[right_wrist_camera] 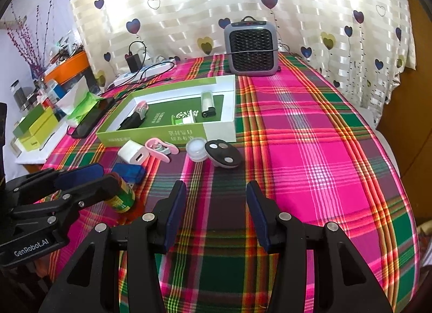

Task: Organize rigid objects
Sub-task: 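Move the left gripper toward the brown jar while the right approaches the black round object, then grasp the brown jar with the left gripper while the right grasps the black round object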

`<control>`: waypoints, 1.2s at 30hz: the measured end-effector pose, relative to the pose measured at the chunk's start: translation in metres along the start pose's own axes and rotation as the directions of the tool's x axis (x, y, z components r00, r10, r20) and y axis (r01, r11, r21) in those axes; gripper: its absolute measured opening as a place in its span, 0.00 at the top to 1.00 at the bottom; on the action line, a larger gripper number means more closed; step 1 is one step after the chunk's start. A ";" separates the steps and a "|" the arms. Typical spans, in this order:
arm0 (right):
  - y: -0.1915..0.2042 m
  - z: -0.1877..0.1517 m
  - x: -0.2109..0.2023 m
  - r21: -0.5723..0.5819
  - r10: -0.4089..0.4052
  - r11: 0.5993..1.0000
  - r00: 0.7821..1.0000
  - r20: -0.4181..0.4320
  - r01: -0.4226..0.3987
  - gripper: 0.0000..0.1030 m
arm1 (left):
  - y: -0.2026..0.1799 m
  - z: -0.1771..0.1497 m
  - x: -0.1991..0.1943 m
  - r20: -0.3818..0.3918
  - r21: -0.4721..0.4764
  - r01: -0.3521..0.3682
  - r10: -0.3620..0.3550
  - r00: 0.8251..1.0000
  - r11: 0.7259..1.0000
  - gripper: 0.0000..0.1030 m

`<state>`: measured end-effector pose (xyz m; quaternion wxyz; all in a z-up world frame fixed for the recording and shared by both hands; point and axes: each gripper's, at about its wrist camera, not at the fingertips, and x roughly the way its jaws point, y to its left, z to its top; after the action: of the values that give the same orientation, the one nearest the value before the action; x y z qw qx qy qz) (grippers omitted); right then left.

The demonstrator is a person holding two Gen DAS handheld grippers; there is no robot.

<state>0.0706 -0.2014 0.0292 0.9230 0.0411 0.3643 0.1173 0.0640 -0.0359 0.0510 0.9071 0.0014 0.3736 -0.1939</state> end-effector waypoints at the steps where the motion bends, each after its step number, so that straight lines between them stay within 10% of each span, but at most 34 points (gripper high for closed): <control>1: 0.000 0.000 0.000 -0.001 0.001 1.000 1.000 0.000 -0.001 0.54 | 0.000 -0.001 -0.001 0.000 0.000 0.003 -0.003 1.000 1.000 0.64; 36: 0.021 -0.006 0.014 -0.038 0.021 0.999 0.999 -0.040 -0.022 0.54 | 0.018 -0.048 -0.007 -0.097 -0.089 0.010 -0.019 0.995 0.996 0.64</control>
<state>0.0728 -0.1777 0.0186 0.9149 0.0248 0.3796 0.1350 0.0333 -0.0099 0.0183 0.8855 -0.0321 0.4257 -0.1833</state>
